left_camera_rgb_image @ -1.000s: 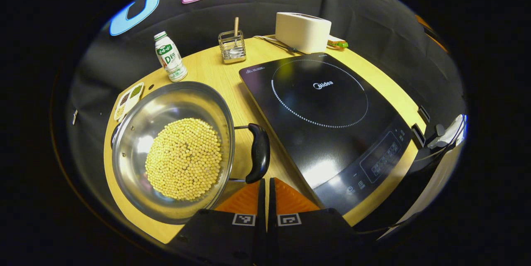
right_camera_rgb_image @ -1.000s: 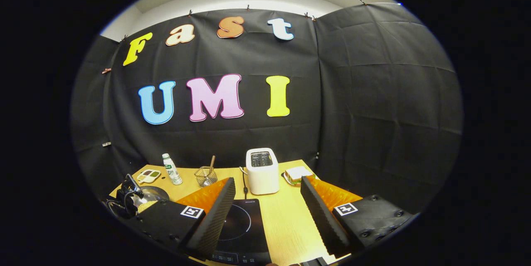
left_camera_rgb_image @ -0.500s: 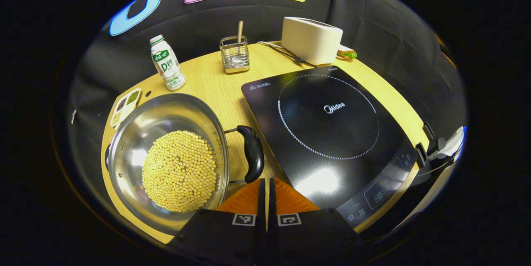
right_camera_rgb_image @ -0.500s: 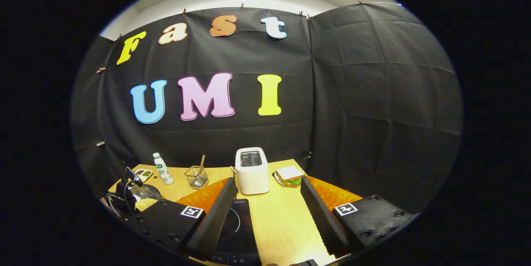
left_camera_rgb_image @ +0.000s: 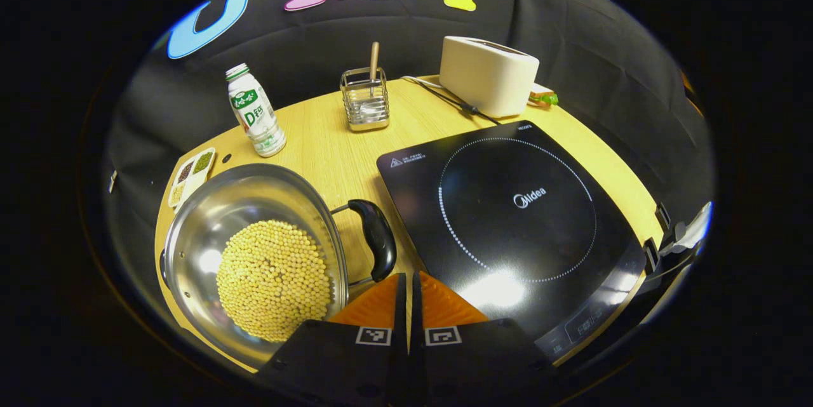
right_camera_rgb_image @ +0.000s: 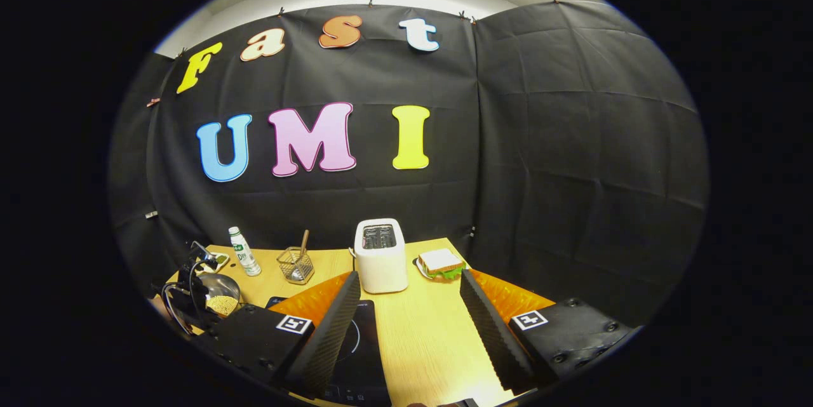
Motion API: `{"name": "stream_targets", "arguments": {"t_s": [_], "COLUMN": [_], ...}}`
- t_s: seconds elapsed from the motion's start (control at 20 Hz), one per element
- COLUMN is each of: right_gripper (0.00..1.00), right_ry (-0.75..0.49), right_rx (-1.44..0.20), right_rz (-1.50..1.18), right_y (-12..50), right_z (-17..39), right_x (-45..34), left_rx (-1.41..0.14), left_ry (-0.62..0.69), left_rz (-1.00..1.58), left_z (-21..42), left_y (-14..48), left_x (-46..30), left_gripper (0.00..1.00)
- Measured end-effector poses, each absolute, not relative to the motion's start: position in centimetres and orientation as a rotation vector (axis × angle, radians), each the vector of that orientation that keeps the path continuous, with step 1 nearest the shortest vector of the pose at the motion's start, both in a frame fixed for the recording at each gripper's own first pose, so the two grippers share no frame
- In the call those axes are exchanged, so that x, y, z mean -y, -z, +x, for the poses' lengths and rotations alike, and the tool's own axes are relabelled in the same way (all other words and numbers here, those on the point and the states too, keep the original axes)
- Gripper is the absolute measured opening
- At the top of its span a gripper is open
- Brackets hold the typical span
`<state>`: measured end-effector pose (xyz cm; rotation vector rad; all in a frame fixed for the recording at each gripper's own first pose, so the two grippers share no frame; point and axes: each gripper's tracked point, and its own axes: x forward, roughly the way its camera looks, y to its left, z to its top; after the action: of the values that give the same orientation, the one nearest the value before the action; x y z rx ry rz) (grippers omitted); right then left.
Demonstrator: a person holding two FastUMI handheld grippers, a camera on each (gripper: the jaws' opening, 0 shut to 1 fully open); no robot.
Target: First push the handle of the pot to place it horizontally, then grasp the pot with both hands and set it on the induction cooktop.
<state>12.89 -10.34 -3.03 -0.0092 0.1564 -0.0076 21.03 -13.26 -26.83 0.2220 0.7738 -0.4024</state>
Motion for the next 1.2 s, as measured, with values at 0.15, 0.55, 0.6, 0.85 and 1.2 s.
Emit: {"name": "stream_targets", "arguments": {"t_s": [0.15,0.55,0.6,0.85,1.2], "right_gripper": [0.98,0.99,0.99,0.99,0.98], "right_ry": [-0.030,-0.224,-0.243,-0.384,-0.519], "right_rx": [-0.164,-0.253,-0.267,-0.361,-0.528], "right_rz": [-0.001,0.055,0.060,0.065,0.103], "right_y": [3.2,6.4,6.9,10.5,13.9], "right_z": [13.9,17.9,18.2,18.1,15.8], "right_x": [9.3,3.5,2.9,-0.1,-7.5], "left_rx": [-0.727,-0.579,-0.570,-0.509,-0.459], "left_ry": [0.393,0.254,0.229,0.051,-0.157], "left_rz": [0.219,0.238,0.193,0.071,0.003], "left_z": [20.6,16.6,16.1,13.2,9.9], "left_y": [25.6,19.4,18.6,15.5,13.0], "left_x": [14.2,14.0,14.0,10.5,0.7], "left_gripper": [0.05,0.15,0.20,0.89,0.97]}}
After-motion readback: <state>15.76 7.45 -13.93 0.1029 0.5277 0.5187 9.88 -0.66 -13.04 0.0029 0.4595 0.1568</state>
